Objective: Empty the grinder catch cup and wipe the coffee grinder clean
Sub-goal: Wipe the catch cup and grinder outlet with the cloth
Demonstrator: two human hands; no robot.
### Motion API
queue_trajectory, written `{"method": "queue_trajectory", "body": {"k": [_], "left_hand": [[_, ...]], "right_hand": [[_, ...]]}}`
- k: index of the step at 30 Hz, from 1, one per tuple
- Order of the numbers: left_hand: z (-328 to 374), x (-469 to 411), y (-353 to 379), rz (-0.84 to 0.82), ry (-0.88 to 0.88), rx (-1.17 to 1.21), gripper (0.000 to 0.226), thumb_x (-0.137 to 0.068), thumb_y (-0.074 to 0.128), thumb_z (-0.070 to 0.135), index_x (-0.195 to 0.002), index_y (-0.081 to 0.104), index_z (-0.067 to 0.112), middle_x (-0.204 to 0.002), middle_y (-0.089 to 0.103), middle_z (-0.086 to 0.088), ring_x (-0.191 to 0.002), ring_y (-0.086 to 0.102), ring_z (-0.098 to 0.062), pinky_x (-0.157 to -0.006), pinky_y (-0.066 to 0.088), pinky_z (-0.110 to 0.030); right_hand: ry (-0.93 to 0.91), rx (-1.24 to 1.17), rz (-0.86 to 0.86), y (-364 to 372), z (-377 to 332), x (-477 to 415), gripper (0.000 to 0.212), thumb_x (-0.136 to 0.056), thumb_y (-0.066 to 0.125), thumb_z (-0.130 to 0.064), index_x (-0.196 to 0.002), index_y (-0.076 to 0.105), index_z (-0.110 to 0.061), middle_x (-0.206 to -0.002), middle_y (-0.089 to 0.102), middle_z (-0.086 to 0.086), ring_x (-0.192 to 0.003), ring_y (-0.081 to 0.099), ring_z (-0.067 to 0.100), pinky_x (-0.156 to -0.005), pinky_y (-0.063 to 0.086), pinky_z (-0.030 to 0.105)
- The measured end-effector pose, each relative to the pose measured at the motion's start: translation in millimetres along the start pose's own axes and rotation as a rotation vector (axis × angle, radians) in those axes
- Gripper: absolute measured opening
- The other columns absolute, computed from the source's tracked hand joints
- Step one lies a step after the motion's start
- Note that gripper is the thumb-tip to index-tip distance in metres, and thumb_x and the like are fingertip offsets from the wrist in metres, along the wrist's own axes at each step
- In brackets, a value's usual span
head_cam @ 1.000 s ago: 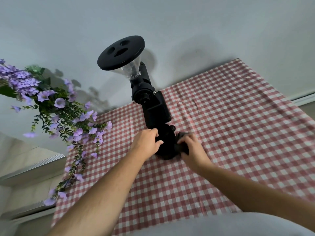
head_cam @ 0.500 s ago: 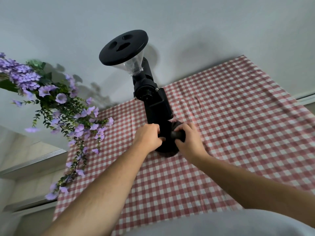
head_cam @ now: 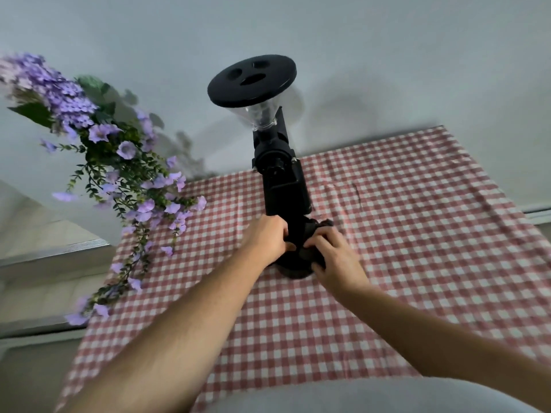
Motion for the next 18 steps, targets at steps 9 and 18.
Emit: {"method": "queue_trajectory", "body": {"k": [9, 18], "left_hand": [[-52.3, 46.5, -2.0, 0.278, 0.078, 0.357, 0.053, -0.080, 0.071, 0.033, -0.129, 0.052, 0.024, -0.128, 0.054, 0.006, -0.117, 0.052, -0.013, -0.096, 0.046, -0.029], [-73.9, 58.1, 34.9, 0.259, -0.179, 0.724, 0.036, -0.080, 0.075, 0.023, -0.114, 0.065, 0.015, -0.106, 0.070, 0.001, -0.093, 0.065, -0.011, -0.081, 0.049, -0.018]], "right_hand": [[-0.138, 0.030, -0.070, -18.1, -13.2, -8.5, 0.042, -0.078, 0.066, -0.006, -0.119, 0.057, -0.015, -0.131, 0.048, 0.001, -0.114, 0.051, 0.020, -0.092, 0.050, 0.036], [-0.325, 0.318, -0.543, 49.7, -58.6, -39.0, 0.047, -0.093, 0.051, -0.017, -0.139, 0.043, -0.024, -0.149, 0.033, -0.008, -0.128, 0.035, 0.020, -0.106, 0.031, 0.032]]}}
Point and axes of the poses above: each hand's wrist, its own x-axis away from the middle knuckle, its own y-axis out of the palm, z = x × y, the point moved 9 cm from there along -x, towards the middle knuckle
